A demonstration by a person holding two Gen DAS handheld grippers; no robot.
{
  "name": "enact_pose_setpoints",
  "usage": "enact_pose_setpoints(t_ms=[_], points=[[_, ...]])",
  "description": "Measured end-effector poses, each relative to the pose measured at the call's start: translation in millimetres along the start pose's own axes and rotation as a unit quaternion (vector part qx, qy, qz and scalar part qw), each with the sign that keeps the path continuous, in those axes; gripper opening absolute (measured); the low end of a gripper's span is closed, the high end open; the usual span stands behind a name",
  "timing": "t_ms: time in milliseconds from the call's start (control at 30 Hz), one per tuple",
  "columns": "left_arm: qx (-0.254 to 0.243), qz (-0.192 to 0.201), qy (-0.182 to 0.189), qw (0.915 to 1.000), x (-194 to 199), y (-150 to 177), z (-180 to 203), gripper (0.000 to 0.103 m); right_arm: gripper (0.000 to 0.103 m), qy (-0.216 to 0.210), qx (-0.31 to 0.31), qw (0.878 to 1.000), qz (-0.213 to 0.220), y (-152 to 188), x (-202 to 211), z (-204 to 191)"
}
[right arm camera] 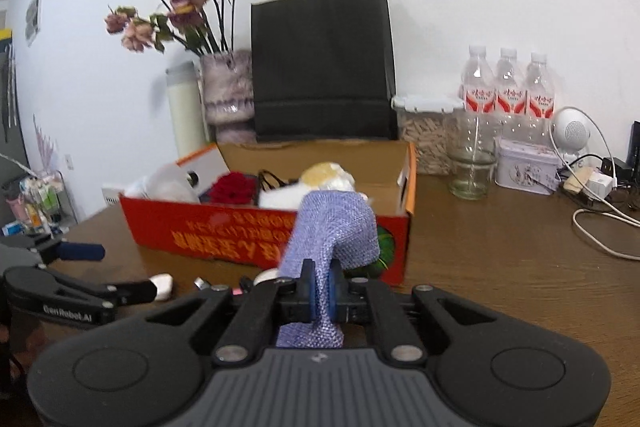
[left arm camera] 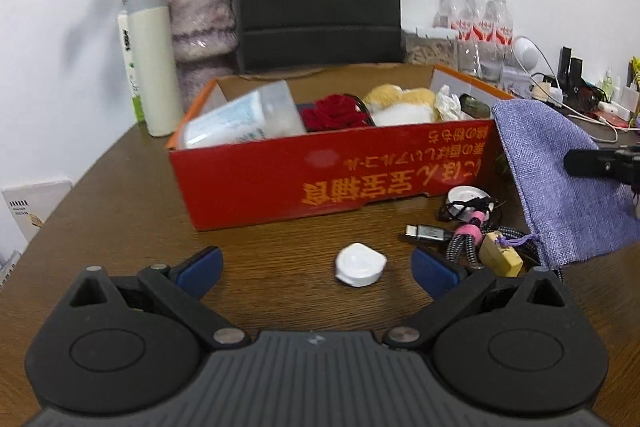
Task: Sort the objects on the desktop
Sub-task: 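Lift the purple cloth with the right gripper while the left gripper grasps the white round cap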
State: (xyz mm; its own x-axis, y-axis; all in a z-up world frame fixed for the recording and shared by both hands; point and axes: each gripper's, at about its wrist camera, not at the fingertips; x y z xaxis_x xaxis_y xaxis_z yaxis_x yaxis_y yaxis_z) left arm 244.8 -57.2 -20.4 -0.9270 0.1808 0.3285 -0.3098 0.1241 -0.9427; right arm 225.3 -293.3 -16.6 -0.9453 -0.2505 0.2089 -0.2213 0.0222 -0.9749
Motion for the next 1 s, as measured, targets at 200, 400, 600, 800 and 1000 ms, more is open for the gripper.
enact_pose_setpoints(t_ms=[200,400,600,800,1000], points=[[0.018,-0.031,0.004,0.9993,-14,1,5,0.082,0.005,0.003,0.012,1.000,-0.019,9,-3,4],[0.028,-0.038,0.009,0.9988,-18,1,7,0.058,0.005,0.004,0.025,0.999,-0.033,16,-7,-3],[0.028,-0.034,0.014,0.9989,-18,0,8,0.036,0.005,0.010,0.042,0.998,-0.041,21,-12,-11],[0.029,-0.031,0.018,0.9989,-17,0,12,0.029,0.005,0.020,0.054,0.998,-0.028,20,-8,-16],[0.036,0.000,0.011,0.9993,-3,-7,15,0.029,0.005,0.017,0.049,0.999,0.006,11,5,-25]])
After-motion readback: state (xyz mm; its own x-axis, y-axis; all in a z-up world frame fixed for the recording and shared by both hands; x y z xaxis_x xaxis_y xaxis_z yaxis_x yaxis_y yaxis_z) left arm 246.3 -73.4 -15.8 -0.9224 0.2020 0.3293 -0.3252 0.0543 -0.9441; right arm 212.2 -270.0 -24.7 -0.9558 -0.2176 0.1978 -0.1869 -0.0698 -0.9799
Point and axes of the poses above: each gripper's, at about its wrist camera, not at the fingertips, and x roughly against the way its jaws point, z to its right, y to its underside, and after that the axes turned 14 degrees about z, right-handed
